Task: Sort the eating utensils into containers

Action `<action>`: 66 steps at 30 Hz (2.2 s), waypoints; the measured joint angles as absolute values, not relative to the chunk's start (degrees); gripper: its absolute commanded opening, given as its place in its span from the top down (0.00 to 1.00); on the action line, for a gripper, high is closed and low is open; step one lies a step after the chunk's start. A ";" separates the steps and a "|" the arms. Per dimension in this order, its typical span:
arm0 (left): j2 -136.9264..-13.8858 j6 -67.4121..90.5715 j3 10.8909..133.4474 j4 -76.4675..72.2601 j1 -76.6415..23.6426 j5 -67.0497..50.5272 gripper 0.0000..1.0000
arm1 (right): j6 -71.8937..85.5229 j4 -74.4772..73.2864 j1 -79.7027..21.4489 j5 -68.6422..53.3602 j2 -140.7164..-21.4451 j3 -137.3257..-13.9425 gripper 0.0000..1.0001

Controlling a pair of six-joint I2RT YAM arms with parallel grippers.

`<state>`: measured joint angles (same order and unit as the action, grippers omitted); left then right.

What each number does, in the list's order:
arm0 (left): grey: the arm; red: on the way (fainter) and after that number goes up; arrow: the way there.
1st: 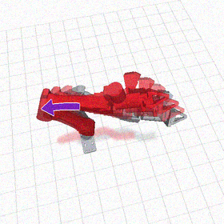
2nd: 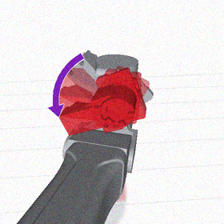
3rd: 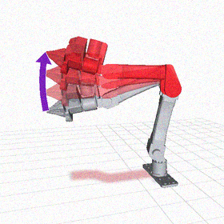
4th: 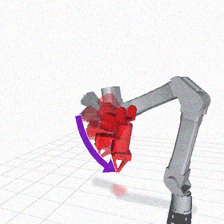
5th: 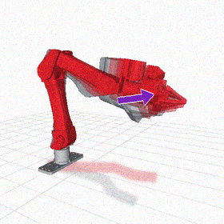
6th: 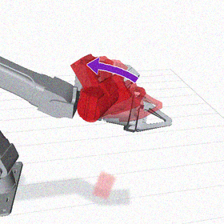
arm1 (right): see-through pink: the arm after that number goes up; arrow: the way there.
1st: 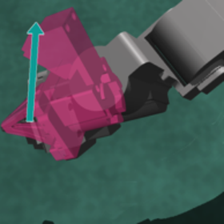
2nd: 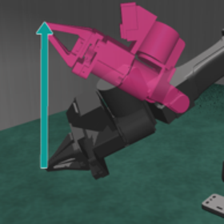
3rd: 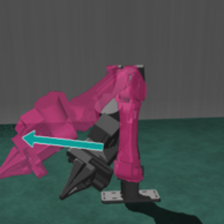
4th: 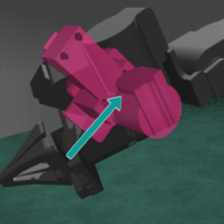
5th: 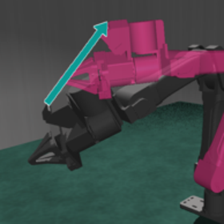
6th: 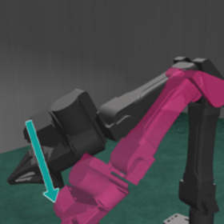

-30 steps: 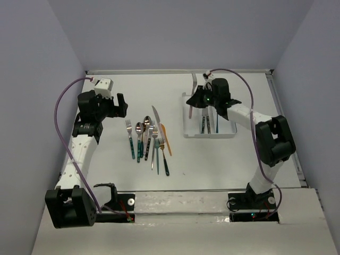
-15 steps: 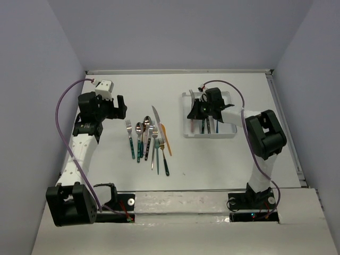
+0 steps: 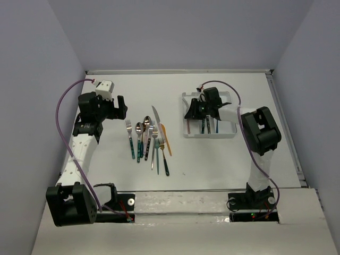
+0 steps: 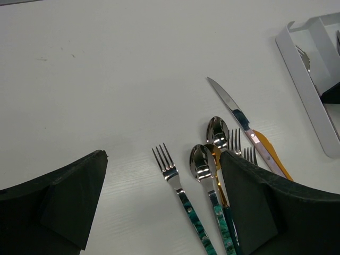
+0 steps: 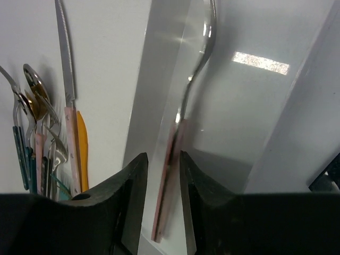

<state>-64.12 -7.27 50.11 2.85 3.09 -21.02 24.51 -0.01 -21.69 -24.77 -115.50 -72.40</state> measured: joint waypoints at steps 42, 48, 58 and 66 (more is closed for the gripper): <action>-68.38 -9.32 50.13 3.97 5.93 -19.68 0.01 | 11.90 -17.34 -50.33 9.61 -108.55 -93.51 0.63; -71.35 -10.11 50.11 4.62 7.49 -17.98 0.01 | 11.64 -24.73 -51.37 11.81 -116.62 -94.39 0.62; -71.50 -10.28 49.45 4.64 7.75 -17.76 0.01 | 12.34 -28.32 -51.46 10.96 -117.97 -92.86 0.65; -71.48 -10.28 49.45 4.62 7.75 -17.76 0.01 | 13.10 -30.37 -51.46 12.80 -123.48 -93.95 0.72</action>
